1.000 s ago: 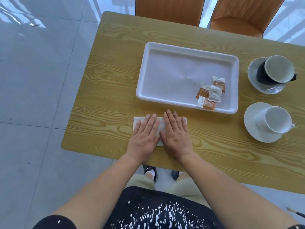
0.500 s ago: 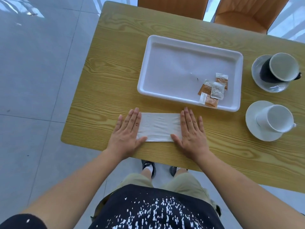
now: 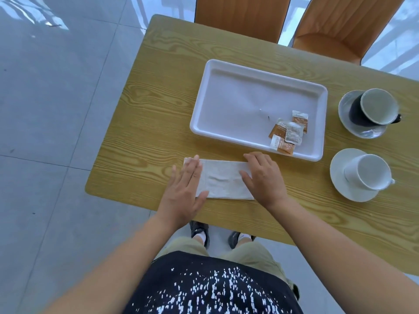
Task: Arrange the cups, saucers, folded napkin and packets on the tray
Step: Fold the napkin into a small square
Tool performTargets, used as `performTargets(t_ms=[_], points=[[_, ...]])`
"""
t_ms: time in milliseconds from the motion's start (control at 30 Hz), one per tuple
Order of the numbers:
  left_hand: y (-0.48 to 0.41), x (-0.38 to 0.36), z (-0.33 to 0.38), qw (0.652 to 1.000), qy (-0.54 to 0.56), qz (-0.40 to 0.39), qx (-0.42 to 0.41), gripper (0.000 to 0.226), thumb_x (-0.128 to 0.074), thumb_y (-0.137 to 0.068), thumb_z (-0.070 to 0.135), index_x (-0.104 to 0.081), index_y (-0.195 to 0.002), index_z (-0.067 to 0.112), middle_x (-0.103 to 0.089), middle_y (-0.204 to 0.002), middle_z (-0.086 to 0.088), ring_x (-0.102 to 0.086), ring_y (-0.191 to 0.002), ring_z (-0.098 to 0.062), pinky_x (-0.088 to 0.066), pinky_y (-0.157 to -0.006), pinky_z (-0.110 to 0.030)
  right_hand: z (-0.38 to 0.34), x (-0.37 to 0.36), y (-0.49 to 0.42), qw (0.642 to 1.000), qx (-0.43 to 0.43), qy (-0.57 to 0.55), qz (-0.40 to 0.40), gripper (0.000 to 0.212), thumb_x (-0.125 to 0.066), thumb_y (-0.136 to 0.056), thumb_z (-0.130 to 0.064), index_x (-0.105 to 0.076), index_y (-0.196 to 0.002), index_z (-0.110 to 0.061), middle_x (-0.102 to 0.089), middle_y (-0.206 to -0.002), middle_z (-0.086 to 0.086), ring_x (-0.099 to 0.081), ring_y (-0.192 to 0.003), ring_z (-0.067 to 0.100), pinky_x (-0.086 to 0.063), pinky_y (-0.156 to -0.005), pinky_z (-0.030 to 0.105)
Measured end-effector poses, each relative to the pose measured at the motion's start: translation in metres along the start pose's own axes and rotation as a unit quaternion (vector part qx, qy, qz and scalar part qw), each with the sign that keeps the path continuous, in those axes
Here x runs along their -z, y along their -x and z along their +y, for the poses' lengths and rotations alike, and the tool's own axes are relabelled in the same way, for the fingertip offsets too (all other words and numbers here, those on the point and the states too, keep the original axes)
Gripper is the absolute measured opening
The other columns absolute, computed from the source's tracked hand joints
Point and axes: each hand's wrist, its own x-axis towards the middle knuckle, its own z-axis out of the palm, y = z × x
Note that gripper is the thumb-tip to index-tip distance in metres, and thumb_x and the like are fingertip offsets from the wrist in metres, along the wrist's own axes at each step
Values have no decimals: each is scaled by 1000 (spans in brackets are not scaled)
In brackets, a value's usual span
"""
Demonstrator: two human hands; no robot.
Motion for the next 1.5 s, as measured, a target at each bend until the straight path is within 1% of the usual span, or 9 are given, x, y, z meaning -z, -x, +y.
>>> performTargets(t_ms=[167,333,500,600,733,967,1133,1333,1500], points=[[10,-24,16,988,-103,-117,-3,86,-17,-95,66,7,-156,10,16,-165,-5,17,-151,-23,6,-124,-50,-4,4,-13,998,-39,16,-55,52,-69,-86,-45,-57,-125,-14,-56,-120,7,-52,-113,28,-47,-90,41],[14,-30,11,982,-137,-130,-9,100,-12,-89,78,15,-155,7,24,-164,-7,24,-150,-21,8,-122,-51,-7,1,-20,988,-96,26,-116,45,-66,-81,-59,-51,-103,-22,-48,-110,1,-45,-106,24,-40,-91,40],[15,-32,10,981,-144,-132,-4,102,-4,-87,81,21,-153,7,30,-162,-7,27,-149,-22,3,-123,-53,-12,8,-24,977,-112,-68,-168,30,-67,-84,-39,-46,-92,-18,-49,-96,0,-49,-91,24,-42,-73,36],[15,-33,10,981,-143,-130,-4,101,-5,-88,81,22,-153,8,30,-162,-7,27,-149,-22,1,-123,-54,-12,12,-18,949,-197,-200,-145,34,-71,-84,-33,-44,-99,-20,-55,-85,-3,-54,-74,18,-41,-57,31],[14,-33,11,981,-142,-131,-7,101,-8,-89,80,23,-153,8,30,-162,-7,27,-149,-22,5,-122,-53,-7,13,-3,907,-282,-282,-134,48,-77,-82,-35,-47,-116,-18,-59,-98,-3,-59,-84,15,-44,-62,27],[14,-33,10,982,-142,-126,-9,99,-6,-88,80,22,-153,10,29,-162,-7,26,-150,-22,6,-121,-52,-15,4,16,821,-392,-404,-99,27,-70,-89,-30,-56,-80,-9,-60,-80,7,-60,-75,24,-57,-69,44],[15,-32,10,982,-139,-128,-12,95,-2,-88,80,24,-153,16,32,-161,-6,29,-148,-22,8,-122,-53,-25,11,18,826,-368,-419,-81,18,-64,-92,-21,-62,-86,-4,-67,-85,16,-65,-76,28,-59,-73,53],[6,-24,19,985,-136,-107,-5,97,-3,-88,81,21,-154,13,31,-161,-4,31,-148,-19,21,-118,-52,-34,21,18,835,-355,-417,-53,16,-61,-93,-20,-61,-86,-6,-68,-91,16,-69,-86,35,-61,-63,43],[8,-26,21,985,-126,-118,-18,97,-2,-88,79,25,-152,11,35,-160,-3,34,-146,-17,17,-120,-51,-38,26,18,835,-368,-409,-22,21,-60,-92,-23,-61,-93,-2,-67,-101,22,-66,-93,41,-58,-73,59]])
